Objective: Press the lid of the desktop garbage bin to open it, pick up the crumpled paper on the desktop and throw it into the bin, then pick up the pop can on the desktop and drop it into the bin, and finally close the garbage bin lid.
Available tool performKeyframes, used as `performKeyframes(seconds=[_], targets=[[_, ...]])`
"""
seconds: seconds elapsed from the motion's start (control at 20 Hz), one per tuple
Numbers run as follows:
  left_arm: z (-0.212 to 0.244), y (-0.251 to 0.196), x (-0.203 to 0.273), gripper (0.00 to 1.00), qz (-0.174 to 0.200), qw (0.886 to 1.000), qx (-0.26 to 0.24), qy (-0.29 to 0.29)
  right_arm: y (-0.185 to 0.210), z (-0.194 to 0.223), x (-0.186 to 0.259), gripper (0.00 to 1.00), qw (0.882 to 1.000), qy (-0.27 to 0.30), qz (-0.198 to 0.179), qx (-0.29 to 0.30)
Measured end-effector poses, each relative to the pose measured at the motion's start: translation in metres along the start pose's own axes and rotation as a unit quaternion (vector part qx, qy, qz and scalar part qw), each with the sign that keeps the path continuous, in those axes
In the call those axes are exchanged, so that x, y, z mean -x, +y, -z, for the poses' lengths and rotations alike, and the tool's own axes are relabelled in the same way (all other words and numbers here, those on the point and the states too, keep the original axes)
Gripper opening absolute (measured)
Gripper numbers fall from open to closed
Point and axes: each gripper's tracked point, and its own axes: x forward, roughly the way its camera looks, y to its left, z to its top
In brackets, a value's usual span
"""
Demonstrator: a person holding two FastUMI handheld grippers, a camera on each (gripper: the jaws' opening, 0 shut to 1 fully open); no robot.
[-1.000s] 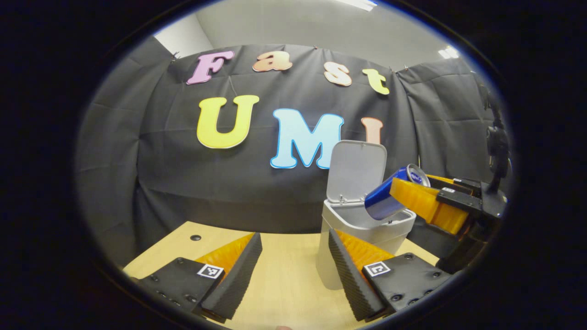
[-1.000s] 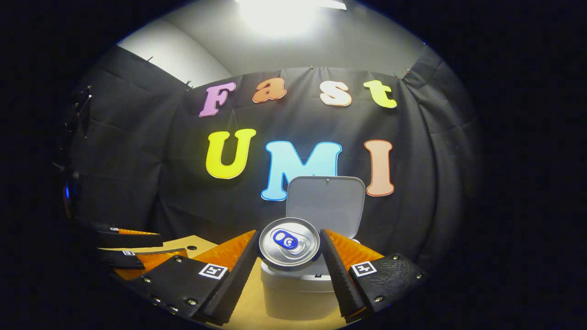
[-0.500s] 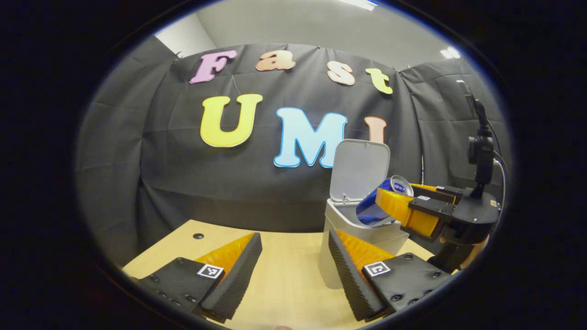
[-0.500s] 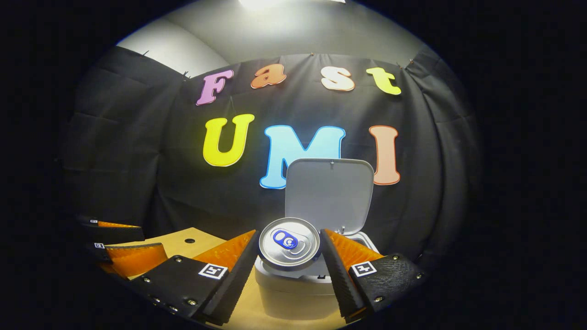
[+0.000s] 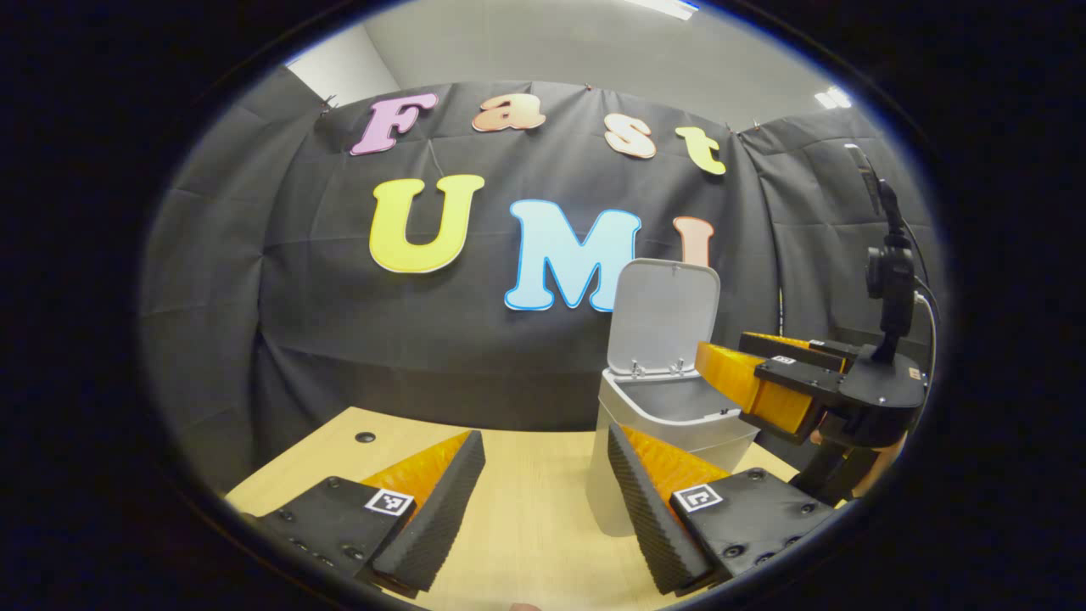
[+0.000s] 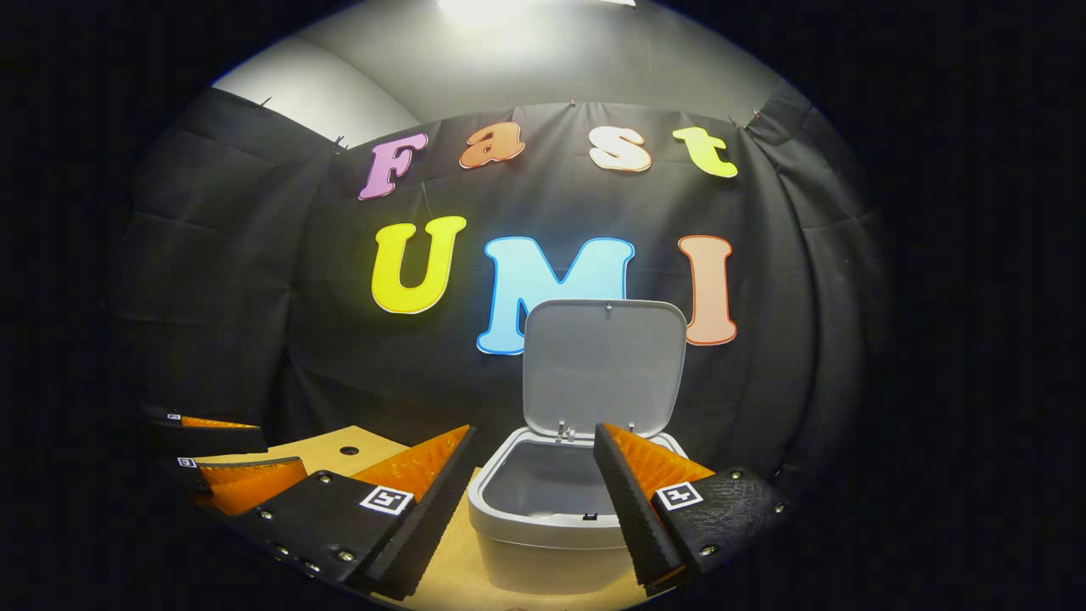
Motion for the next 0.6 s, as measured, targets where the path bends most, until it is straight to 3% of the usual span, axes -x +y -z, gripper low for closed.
performKeyframes(seconds=[0.05,0.6], targets=[[0.000,0.000,0.000,0.96,0.001,1.000,0.000,-0.001,-0.001,-0.002,-0.001,0.89,1.000,-0.001,0.002,0.001],[-0.006,0.013,-0.008,0.96,0.024,1.000,-0.020,-0.005,-0.030,-0.055,-0.031,0.94,0.997,-0.005,0.064,0.039]])
